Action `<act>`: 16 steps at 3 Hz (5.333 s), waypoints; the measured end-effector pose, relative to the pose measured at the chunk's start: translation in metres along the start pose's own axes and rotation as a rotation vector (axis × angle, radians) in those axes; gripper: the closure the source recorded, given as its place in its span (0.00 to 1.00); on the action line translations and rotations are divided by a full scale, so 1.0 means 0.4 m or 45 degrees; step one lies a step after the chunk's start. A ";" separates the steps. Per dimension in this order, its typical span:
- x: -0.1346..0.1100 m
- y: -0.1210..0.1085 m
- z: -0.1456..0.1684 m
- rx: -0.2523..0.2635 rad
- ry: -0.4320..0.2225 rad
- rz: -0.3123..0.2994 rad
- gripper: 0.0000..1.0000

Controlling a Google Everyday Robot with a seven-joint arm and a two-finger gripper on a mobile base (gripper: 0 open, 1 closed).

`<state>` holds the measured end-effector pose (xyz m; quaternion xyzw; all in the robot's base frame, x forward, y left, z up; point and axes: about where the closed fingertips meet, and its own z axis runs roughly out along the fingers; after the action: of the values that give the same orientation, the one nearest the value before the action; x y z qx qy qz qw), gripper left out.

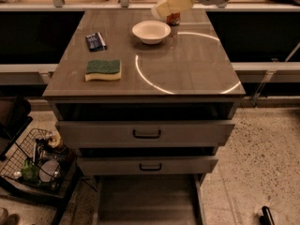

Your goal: Place rxbar blueberry into bottom drawer

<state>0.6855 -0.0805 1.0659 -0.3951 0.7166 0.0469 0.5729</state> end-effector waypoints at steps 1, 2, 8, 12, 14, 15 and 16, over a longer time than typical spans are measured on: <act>-0.030 0.078 0.109 -0.016 -0.006 0.040 0.00; -0.042 0.190 0.306 -0.081 0.027 0.115 0.00; 0.008 0.455 0.856 -0.328 0.104 0.335 0.00; 0.162 0.399 0.948 -0.252 0.195 0.418 0.23; 0.140 0.389 0.940 -0.252 0.195 0.418 0.77; 0.127 0.384 0.935 -0.253 0.195 0.418 1.00; 0.127 0.384 0.935 -0.253 0.196 0.418 1.00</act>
Offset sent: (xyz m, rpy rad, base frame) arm 0.0791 0.1880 -0.0924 0.0632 0.1567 0.0310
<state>0.8819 0.1930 0.8362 -0.3300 0.8048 0.1797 0.4595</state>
